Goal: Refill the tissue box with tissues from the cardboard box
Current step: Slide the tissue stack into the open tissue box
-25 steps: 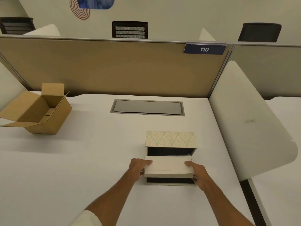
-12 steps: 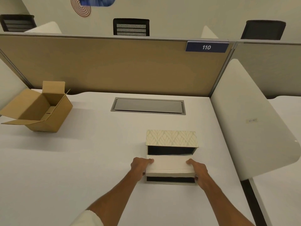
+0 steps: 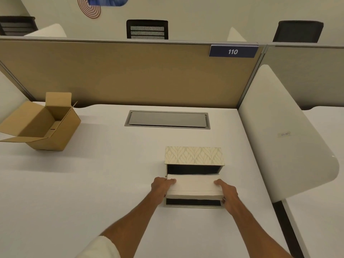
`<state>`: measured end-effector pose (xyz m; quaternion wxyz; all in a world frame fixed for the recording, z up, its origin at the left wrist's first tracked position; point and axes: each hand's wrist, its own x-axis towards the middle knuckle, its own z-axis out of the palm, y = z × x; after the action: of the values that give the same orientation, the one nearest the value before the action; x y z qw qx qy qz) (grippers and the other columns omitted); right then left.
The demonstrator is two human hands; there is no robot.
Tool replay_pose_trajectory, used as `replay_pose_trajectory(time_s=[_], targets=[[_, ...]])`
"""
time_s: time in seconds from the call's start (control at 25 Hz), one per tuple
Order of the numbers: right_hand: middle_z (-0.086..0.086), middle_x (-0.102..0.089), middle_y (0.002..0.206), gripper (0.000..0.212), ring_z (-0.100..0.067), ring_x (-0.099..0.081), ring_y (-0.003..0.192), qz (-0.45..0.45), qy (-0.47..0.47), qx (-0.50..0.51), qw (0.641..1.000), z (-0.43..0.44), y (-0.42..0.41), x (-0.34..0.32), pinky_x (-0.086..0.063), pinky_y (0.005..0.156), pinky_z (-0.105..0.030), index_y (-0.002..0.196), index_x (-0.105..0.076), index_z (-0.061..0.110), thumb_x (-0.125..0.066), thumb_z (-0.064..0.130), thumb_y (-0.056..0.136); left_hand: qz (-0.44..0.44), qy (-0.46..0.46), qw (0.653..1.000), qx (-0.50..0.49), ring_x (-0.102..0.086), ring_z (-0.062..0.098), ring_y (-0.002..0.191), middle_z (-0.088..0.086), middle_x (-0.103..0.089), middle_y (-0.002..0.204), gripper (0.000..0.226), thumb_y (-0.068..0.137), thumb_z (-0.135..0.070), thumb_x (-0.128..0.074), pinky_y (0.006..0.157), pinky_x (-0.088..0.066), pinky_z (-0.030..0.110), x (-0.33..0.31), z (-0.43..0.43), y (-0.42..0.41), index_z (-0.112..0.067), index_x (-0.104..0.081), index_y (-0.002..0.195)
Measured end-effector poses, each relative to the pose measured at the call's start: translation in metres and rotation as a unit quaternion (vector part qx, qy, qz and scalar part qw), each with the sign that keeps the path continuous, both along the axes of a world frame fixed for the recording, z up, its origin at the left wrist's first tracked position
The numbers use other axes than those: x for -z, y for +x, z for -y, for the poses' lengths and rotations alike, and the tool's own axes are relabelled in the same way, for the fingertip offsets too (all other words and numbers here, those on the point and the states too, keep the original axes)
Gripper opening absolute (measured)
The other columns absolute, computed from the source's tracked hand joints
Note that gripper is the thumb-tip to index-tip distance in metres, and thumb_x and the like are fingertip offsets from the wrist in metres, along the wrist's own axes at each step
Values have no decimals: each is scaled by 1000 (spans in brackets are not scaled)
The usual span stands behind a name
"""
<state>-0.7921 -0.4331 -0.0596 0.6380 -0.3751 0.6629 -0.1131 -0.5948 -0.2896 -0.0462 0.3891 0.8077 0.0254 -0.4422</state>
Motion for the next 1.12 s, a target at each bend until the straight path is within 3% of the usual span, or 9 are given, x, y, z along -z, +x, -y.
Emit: replay_pose_trajectory(time_s=[0.2, 0.36, 0.52, 0.68, 0.96, 1.12], targets=[[-10, -52, 85, 36, -27, -50, 85, -14, -16, 9, 1000, -2, 2, 4, -47, 76, -39, 96, -49, 9, -72, 31, 78, 23, 5, 999, 33, -52, 22, 97, 7, -55, 111, 55, 84, -35, -70, 87, -49, 32, 2, 0, -3, -4, -50, 125], [-11, -51, 94, 38, -29, -50, 93, -46, -57, -2, 997, -1, 3, 1, -47, 95, -46, 92, -46, 11, -63, 44, 85, 49, 36, 997, 46, -57, 28, 111, 14, -56, 124, 60, 85, -41, -66, 92, -52, 35, -4, 5, -4, -2, -47, 127], [-14, -53, 107, 52, -29, -52, 97, -115, -93, -63, 987, 3, 2, -7, -45, 95, -42, 112, -48, 6, -43, 54, 94, 46, 48, 997, 44, -53, 29, 116, 15, -50, 131, 61, 88, -40, -62, 96, -50, 36, -10, 11, -5, -4, -40, 132], [-20, -54, 129, 60, -33, -53, 112, -141, -98, -112, 979, 3, 6, -14, -43, 100, -42, 130, -44, 0, -39, 50, 97, 50, 51, 996, 51, -54, 28, 114, 15, -51, 130, 56, 91, -34, -59, 93, -50, 34, -12, 12, -7, -3, -40, 133], [-20, -49, 137, 56, -35, -50, 122, -137, -83, -151, 975, 2, 6, -23, -41, 104, -42, 134, -41, 0, -39, 43, 99, 51, 56, 995, 62, -50, 22, 93, 16, -54, 125, 46, 94, -26, -56, 83, -50, 30, -14, 8, -5, -1, -43, 130], [-19, -48, 139, 54, -34, -49, 124, -156, -79, -175, 969, 0, 8, -27, -39, 106, -42, 135, -40, 0, -37, 41, 100, 53, 54, 995, 68, -55, 25, 104, 16, -54, 127, 47, 94, -28, -55, 88, -51, 32, -14, 5, -6, -1, -43, 131]])
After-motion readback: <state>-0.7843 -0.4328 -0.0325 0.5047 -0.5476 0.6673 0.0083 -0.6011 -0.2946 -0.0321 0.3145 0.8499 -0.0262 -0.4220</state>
